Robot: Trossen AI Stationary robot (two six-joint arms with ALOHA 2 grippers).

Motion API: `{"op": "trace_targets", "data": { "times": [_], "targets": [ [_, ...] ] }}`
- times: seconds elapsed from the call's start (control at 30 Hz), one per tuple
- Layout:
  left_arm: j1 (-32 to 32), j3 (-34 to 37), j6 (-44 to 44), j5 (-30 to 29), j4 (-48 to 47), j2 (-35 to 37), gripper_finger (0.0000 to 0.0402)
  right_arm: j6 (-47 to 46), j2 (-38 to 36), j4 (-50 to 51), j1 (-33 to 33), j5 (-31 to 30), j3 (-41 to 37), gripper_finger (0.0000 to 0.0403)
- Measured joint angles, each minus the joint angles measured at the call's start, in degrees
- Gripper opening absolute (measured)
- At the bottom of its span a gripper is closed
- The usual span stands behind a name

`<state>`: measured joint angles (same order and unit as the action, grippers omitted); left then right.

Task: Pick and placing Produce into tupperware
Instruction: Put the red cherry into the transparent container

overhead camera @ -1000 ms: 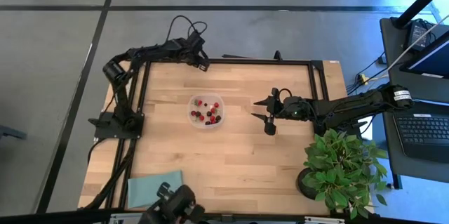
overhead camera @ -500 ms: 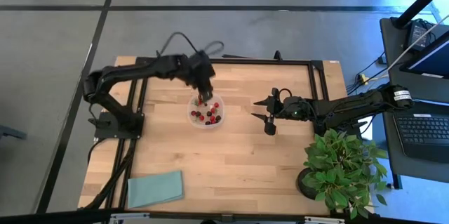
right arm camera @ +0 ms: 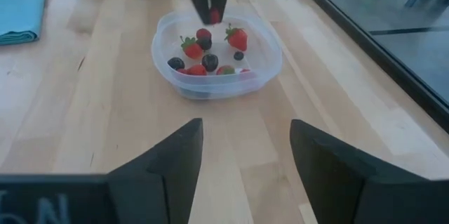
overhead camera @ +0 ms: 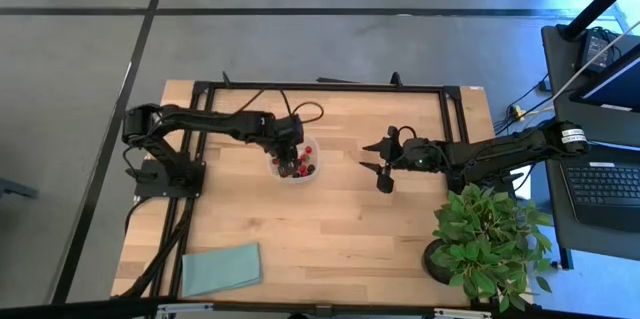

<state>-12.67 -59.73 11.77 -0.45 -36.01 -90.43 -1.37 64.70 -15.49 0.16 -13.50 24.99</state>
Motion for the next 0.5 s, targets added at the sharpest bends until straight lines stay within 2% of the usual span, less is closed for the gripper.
{"op": "trace_targets", "data": {
  "times": [0.2, 0.5],
  "targets": [
    [0.0, 5.3, 1.3, -0.1, 4.3, 0.0, 0.0075, 0.0, 0.0, -0.1, 0.0, 0.0, 0.0, 0.0217],
    [-0.7, 6.7, 1.4, -0.5, 6.0, 0.0, 0.0082, 0.2, 0.0, -0.1, 0.0, 0.0, 0.0, 0.0217]
  ]
}}
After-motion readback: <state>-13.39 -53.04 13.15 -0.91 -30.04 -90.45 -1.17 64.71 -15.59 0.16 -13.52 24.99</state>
